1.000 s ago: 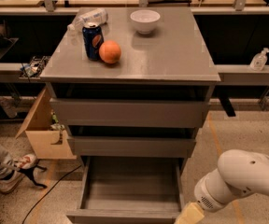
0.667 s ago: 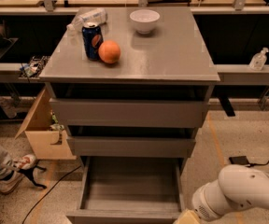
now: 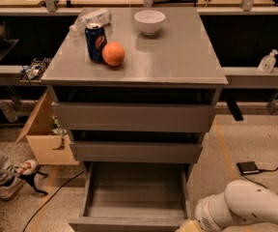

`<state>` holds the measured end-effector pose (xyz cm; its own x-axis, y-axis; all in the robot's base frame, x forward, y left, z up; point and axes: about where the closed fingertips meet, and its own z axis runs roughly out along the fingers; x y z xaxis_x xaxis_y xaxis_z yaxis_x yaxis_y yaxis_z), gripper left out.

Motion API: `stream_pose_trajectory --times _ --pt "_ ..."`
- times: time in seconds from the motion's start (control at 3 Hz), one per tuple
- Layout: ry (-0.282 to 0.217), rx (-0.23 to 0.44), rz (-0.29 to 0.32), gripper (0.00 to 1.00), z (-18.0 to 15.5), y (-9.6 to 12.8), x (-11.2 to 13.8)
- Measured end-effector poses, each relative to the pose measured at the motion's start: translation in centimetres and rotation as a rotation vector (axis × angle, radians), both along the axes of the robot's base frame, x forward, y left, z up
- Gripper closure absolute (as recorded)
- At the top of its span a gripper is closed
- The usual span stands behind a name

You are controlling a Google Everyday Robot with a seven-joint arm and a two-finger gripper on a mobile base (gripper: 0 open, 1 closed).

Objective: Close bottom drawer

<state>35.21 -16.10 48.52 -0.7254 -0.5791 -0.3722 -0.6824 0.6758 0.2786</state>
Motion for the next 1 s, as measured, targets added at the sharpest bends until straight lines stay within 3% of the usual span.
stream_pose_trajectory --times 0.33,1.0 --pt "0.034 -0.040 0.005 0.00 -1.8 0.0 0.3" --pt "0.184 -0.124 -0.003 0.00 -9.1 0.1 0.6"
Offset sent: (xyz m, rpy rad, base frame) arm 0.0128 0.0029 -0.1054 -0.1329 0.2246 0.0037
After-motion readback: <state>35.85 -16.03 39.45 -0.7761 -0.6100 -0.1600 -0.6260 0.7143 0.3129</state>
